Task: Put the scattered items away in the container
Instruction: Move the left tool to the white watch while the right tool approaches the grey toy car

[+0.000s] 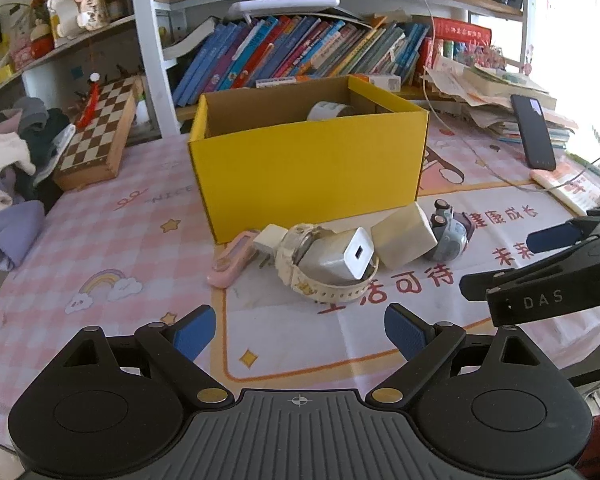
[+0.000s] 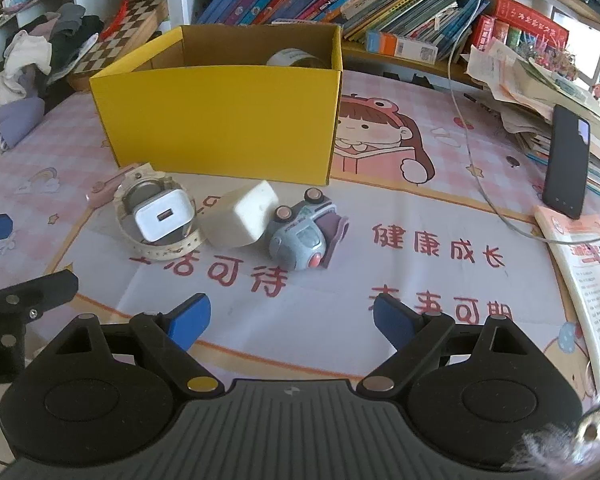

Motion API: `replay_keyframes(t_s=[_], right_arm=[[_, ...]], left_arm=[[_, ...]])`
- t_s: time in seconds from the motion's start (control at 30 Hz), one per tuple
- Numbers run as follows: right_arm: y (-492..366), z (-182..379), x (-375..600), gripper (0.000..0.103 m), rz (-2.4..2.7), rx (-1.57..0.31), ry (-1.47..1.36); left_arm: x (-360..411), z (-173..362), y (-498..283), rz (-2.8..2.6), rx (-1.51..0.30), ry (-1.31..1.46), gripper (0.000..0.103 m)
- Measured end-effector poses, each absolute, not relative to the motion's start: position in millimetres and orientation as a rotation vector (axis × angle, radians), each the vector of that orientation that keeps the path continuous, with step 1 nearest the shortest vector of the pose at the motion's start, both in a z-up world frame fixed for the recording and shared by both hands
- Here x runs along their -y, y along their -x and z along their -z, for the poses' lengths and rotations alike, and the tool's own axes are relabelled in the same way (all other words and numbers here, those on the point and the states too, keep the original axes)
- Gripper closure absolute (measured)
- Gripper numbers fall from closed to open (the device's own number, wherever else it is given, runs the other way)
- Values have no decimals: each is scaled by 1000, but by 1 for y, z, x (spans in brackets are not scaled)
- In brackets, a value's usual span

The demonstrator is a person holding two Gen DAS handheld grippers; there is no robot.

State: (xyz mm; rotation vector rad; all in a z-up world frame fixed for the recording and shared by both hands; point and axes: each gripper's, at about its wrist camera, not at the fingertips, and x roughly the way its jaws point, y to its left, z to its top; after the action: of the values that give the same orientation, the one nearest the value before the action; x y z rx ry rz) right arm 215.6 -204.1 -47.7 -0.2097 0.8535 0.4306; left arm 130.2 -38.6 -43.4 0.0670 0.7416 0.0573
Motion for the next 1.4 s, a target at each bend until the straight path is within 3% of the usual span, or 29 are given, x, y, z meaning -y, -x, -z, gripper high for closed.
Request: replay_keyframes(t_s=[1.4], right_arm=[[-305,68,205,20,-500,-938,239]], left_arm=[[59,74,-218,-37,-872,-114,10]])
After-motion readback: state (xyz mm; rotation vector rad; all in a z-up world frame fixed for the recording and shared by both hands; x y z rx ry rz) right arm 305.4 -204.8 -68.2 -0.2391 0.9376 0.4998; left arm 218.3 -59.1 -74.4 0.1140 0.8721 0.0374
